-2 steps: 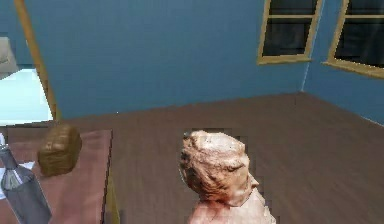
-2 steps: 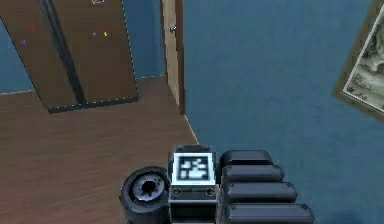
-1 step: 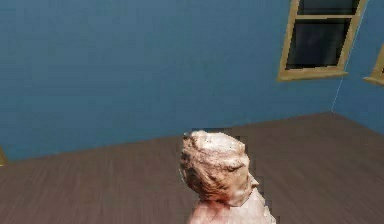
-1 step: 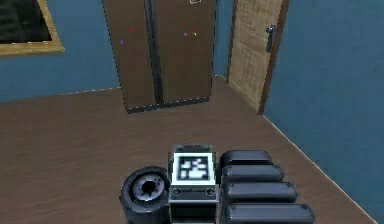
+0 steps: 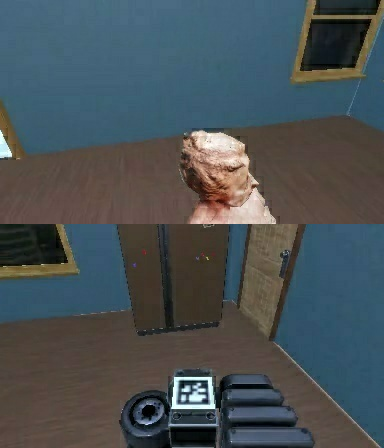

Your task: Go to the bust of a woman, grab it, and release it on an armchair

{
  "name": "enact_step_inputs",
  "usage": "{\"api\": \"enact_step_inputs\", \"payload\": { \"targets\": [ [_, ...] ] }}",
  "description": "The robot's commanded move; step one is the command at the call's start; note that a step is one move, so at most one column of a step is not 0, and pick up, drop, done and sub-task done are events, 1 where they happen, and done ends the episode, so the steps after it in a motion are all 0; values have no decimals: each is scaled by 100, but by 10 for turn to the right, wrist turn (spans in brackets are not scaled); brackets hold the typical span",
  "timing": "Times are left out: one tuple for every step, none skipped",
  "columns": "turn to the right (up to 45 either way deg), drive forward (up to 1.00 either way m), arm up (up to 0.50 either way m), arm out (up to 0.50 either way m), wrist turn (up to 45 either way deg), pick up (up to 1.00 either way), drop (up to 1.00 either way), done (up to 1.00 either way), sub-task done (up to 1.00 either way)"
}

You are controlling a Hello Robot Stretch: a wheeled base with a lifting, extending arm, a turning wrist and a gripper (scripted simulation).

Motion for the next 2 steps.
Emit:
{"api": "enact_step_inputs", "payload": {
  "targets": [
    [0, 60, 0, 0, 0, 0, 0, 0, 0],
    [-450, 0, 0, 0, 0, 0, 0, 0, 0]
  ]
}}
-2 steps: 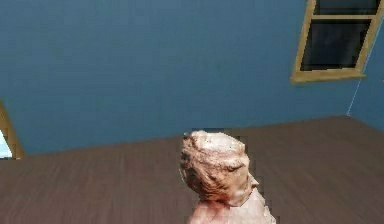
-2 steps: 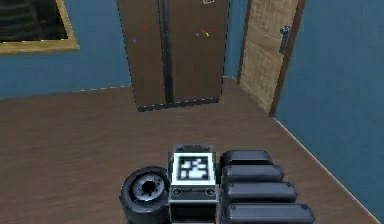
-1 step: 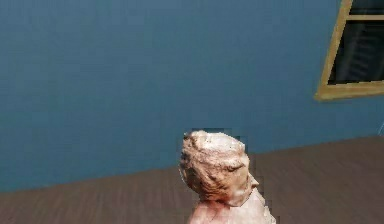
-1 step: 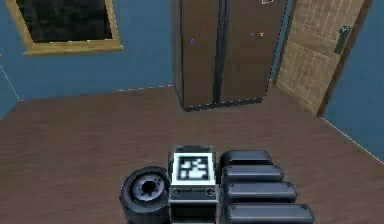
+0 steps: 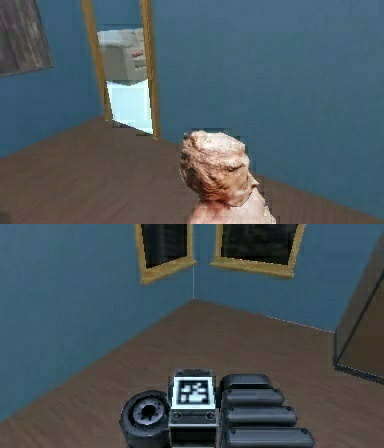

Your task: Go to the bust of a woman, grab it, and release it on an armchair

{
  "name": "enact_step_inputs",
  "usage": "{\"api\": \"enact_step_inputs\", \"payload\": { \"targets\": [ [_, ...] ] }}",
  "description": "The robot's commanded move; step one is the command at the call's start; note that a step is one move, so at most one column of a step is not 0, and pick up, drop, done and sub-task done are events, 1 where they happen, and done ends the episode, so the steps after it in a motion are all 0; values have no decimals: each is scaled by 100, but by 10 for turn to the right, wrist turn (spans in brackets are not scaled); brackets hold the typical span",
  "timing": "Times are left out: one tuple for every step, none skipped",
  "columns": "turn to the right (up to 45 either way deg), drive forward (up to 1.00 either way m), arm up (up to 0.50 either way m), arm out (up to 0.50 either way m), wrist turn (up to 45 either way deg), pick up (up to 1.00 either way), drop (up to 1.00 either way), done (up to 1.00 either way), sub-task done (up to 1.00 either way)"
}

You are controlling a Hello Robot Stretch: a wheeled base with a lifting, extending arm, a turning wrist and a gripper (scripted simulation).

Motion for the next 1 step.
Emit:
{"api": "enact_step_inputs", "payload": {
  "targets": [
    [-120, 0, 0, 0, 0, 0, 0, 0, 0]
  ]
}}
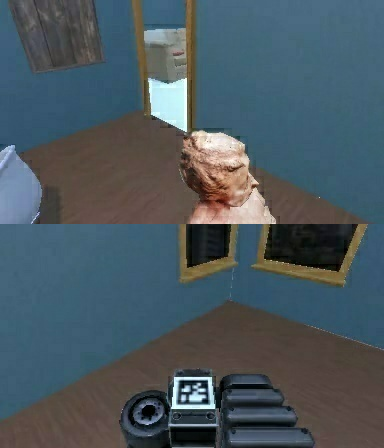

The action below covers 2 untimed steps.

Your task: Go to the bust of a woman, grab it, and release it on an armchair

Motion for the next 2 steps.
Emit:
{"api": "enact_step_inputs", "payload": {
  "targets": [
    [-30, 0, 0, 0, 0, 0, 0, 0, 0],
    [0, 15, 0, 0, 0, 0, 0, 0, 0]
  ]
}}
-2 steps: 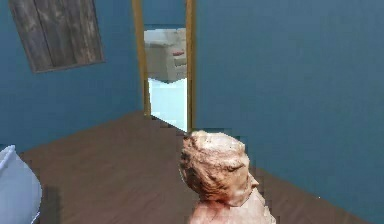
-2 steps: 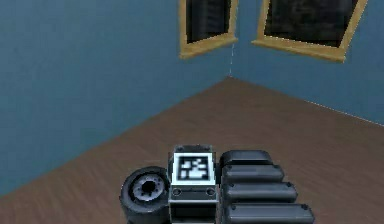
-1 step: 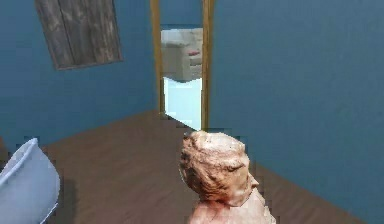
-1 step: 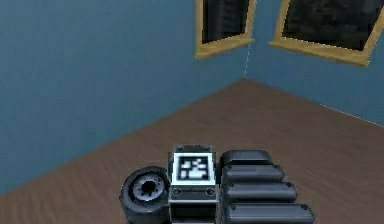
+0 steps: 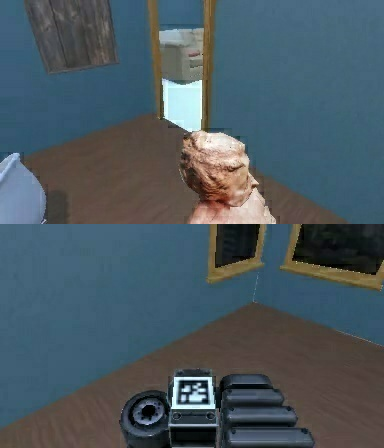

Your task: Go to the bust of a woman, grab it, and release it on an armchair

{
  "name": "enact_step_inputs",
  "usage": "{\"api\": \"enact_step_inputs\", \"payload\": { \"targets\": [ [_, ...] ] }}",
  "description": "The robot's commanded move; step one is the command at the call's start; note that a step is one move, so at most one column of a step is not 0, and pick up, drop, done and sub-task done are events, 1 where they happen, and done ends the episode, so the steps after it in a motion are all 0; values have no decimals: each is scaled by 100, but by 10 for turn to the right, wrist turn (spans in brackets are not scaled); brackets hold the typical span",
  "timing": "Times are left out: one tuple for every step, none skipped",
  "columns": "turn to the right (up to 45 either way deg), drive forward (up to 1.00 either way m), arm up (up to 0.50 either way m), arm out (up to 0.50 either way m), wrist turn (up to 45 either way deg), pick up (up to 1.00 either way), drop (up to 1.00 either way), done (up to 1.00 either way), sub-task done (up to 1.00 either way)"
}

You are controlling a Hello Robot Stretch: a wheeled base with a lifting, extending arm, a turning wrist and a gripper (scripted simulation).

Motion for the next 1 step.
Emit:
{"api": "enact_step_inputs", "payload": {
  "targets": [
    [0, 100, 0, 0, 0, 0, 0, 0, 0]
  ]
}}
